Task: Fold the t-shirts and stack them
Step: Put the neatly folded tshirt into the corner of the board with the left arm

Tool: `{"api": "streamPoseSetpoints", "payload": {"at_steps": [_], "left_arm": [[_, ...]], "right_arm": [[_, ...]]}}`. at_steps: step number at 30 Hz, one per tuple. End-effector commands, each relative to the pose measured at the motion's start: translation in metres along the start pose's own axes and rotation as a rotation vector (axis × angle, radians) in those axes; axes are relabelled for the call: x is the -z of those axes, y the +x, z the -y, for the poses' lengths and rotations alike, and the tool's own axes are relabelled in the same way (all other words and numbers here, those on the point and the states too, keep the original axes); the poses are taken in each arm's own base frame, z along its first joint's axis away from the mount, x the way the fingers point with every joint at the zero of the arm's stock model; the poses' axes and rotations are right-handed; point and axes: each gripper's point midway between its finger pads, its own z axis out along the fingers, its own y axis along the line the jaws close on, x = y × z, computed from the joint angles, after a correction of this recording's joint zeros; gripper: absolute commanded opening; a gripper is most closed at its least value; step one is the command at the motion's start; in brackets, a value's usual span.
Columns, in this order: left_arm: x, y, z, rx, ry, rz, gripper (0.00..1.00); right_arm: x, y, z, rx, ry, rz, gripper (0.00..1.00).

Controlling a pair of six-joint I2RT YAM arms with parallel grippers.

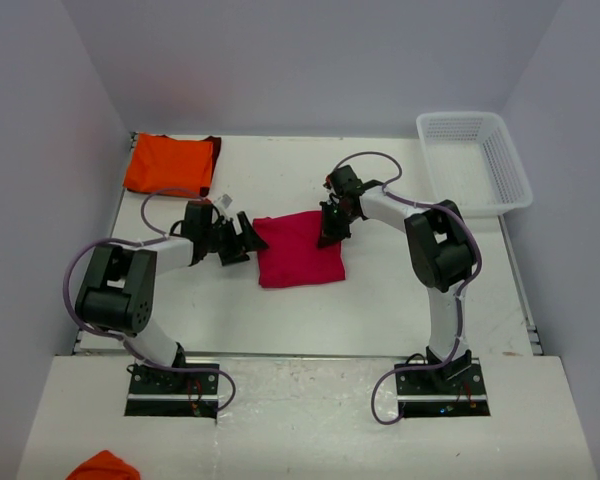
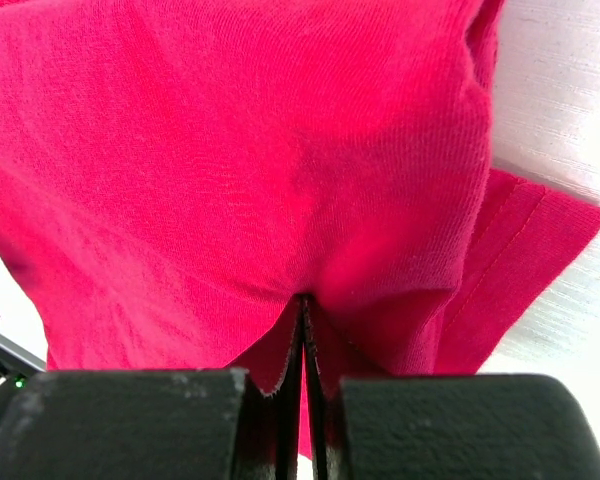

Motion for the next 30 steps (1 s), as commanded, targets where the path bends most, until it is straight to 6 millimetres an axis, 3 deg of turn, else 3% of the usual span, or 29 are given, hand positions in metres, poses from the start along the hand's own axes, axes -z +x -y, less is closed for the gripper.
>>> {"api": "streamPoseSetpoints", "payload": {"at_steps": [1, 11, 16, 19, 21, 22, 25, 27, 30], "left_arm": [[-0.013, 0.026, -0.040, 0.035, -0.125, -0.069, 0.84], [-0.056, 0.062, -0.021, 0.019, -0.089, -0.172, 0.82], [-0.072, 0.083, -0.021, 0.068, -0.058, -0.236, 0.75], [-0.073, 0.086, -0.026, 0.077, -0.061, -0.237, 0.66], [-0.073, 0.086, -0.025, 0.074, -0.058, -0.236, 0.47], [-0.072, 0.086, -0.025, 0.075, -0.060, -0.237, 0.28], [-0.070, 0.080, -0.024, 0.067, -0.066, -0.225, 0.07], [-0.067, 0.079, -0.027, 0.071, -0.077, -0.226, 0.00], [-0.059, 0.066, -0.027, 0.036, -0.098, -0.204, 0.00]], "right_arm": [[-0.003, 0.000, 0.003, -0.011, 0.018, -0.003, 0.00], [0.002, 0.000, -0.001, -0.025, -0.017, -0.002, 0.00], [0.001, 0.003, -0.002, -0.028, -0.035, -0.013, 0.00], [-0.001, 0.003, -0.001, -0.031, -0.033, -0.013, 0.00], [-0.002, 0.003, -0.001, -0.033, -0.034, -0.017, 0.00], [-0.003, 0.003, -0.001, -0.034, -0.037, -0.018, 0.00], [-0.004, 0.004, -0.002, -0.033, -0.039, -0.022, 0.00], [-0.004, 0.004, -0.001, -0.033, -0.036, -0.020, 0.00], [-0.003, 0.003, 0.000, -0.033, -0.033, -0.018, 0.00]]}}
